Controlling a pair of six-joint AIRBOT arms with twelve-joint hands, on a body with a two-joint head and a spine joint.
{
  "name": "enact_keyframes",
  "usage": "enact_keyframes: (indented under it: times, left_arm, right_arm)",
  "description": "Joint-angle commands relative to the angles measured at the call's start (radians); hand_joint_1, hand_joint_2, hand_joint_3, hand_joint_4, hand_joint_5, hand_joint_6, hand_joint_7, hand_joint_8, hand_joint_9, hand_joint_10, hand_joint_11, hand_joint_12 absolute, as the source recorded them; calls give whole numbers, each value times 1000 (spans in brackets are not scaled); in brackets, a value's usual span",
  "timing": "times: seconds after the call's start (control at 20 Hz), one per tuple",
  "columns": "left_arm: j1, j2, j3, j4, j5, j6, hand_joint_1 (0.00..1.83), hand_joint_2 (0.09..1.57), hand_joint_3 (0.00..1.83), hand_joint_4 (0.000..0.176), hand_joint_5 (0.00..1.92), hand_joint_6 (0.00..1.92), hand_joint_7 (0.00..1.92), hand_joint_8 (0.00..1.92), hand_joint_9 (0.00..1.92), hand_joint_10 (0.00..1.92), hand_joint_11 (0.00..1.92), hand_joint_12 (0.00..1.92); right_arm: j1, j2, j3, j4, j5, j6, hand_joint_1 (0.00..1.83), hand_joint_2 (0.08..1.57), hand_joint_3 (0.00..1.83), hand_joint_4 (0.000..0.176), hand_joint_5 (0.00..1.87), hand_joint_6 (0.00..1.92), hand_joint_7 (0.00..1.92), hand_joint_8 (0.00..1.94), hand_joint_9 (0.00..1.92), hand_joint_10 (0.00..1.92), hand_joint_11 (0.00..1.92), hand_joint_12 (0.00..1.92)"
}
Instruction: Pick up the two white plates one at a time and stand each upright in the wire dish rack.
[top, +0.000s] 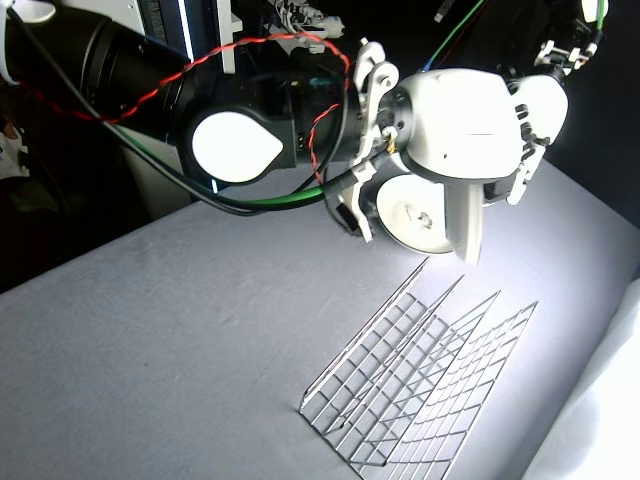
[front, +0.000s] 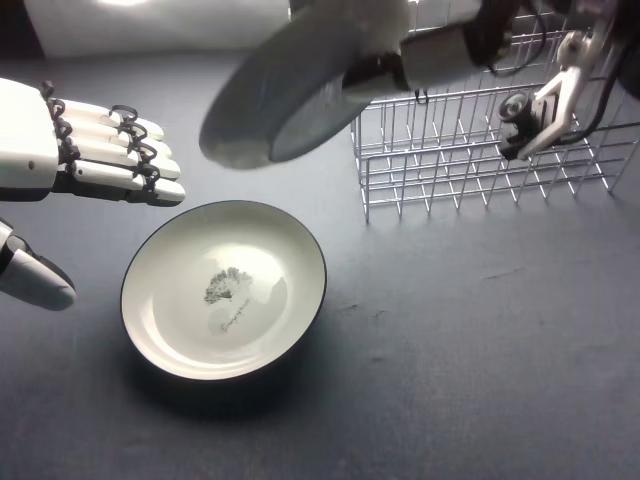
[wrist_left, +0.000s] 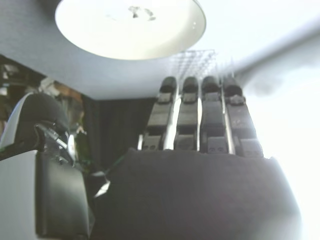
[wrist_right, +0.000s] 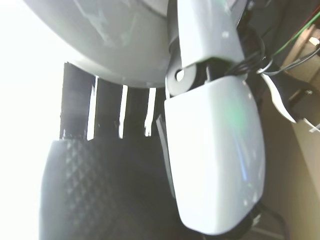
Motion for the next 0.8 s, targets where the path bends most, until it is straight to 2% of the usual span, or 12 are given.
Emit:
enact_keyframes:
  times: [0.0,0.25,0.35,0.4,0.5,0.6,0.7,0.75]
  left_arm:
    - [1,1,15,-65,-34,-4,0,1101,0,0,45,0,20,0,7,0,1,6]
    - [-9,-8,6,-46,-18,-14,0,1107,2,0,39,6,13,4,1,0,0,0]
    - [-7,-9,-10,-38,-12,-14,0,1100,0,0,39,6,22,7,9,4,5,2]
    - [0,-10,-21,-36,-5,-14,0,1100,0,0,40,6,24,7,10,4,7,3]
    - [8,-13,-29,-28,7,-13,0,1099,0,0,51,10,30,9,16,5,8,4]
    - [20,-24,-25,-8,25,-7,0,1101,0,0,35,4,20,4,5,2,0,0]
    - [52,-31,-24,-8,35,5,0,1107,2,0,59,12,32,8,16,6,11,5]
    - [59,-33,-25,-8,38,11,0,1109,3,0,59,11,27,5,12,4,8,4]
  right_arm:
    - [32,13,-5,63,117,10,1386,1081,0,0,982,919,1013,842,1044,1088,973,1265]
    - [92,30,-9,176,29,11,1388,1074,0,0,1011,860,1036,826,1037,1094,946,1315]
    - [116,39,-9,233,-15,9,1384,1090,1,0,975,937,990,891,1008,1131,931,1308]
    - [125,45,-9,259,-38,9,1385,1085,0,0,974,925,1014,857,1027,1112,935,1309]
    - [137,56,-9,290,-81,4,1384,1088,1,0,953,951,1016,848,1020,1135,924,1367]
    - [143,67,-5,299,-103,1,1386,1083,0,0,972,947,1006,848,1045,1080,981,1280]
    - [144,72,4,300,-110,0,1386,1084,1,0,971,921,1017,844,1032,1120,977,1354]
    - [149,73,11,301,-111,-1,1384,1089,1,0,966,933,993,880,1024,1127,955,1325]
